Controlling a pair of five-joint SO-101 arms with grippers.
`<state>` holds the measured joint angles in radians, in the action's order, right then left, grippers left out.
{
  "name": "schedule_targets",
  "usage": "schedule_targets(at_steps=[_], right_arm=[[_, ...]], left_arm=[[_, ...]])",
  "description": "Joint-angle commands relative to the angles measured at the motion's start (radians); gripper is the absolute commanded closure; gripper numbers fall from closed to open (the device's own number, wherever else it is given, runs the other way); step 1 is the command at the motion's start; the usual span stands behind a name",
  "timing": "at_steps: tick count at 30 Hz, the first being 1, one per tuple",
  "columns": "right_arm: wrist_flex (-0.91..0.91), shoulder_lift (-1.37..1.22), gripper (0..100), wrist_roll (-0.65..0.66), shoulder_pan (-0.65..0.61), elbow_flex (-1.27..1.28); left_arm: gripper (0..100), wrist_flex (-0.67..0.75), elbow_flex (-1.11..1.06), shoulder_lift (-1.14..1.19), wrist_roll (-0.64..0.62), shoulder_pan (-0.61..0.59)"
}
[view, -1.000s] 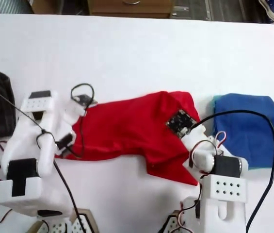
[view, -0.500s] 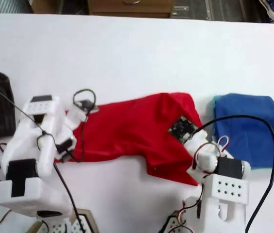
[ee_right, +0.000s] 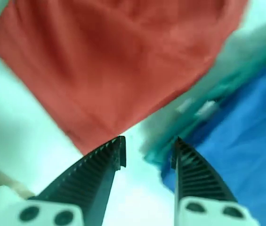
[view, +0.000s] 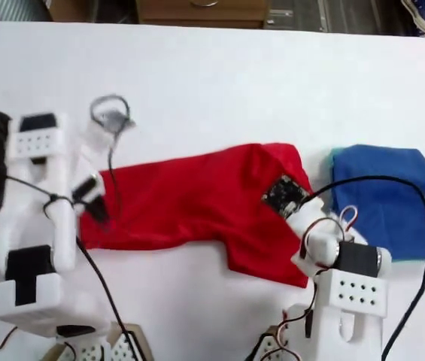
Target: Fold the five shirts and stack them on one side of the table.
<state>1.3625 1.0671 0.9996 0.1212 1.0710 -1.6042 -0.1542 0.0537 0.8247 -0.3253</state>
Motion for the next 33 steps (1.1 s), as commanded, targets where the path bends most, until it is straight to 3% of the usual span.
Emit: schedule_targets(at_steps=[1, 6, 13, 23, 33], right_arm=[[-0.064, 0.019, 82.9, -0.006, 0.008, -0.086], [-0.208, 0.010, 82.9, -0.137, -0.001, -0.071], [-0.415, -0.120, 82.9, -0.288, -0.128, -0.026], [-0.504, -0.680, 82.9, -0.316, -0.183, -0.307], [-0.504, -1.036, 82.9, -0.316, -0.173, -0.549]], left_arm=[[76, -0.037, 0.131, -0.052, 0.005, -0.023], [76, 0.005, 0.094, 0.034, -0.032, -0.006], [76, 0.124, 0.148, 0.311, -0.158, 0.018], [76, 0.121, 0.360, 0.539, -0.215, 0.035], [76, 0.092, 0.638, 0.721, -0.222, 0.032]])
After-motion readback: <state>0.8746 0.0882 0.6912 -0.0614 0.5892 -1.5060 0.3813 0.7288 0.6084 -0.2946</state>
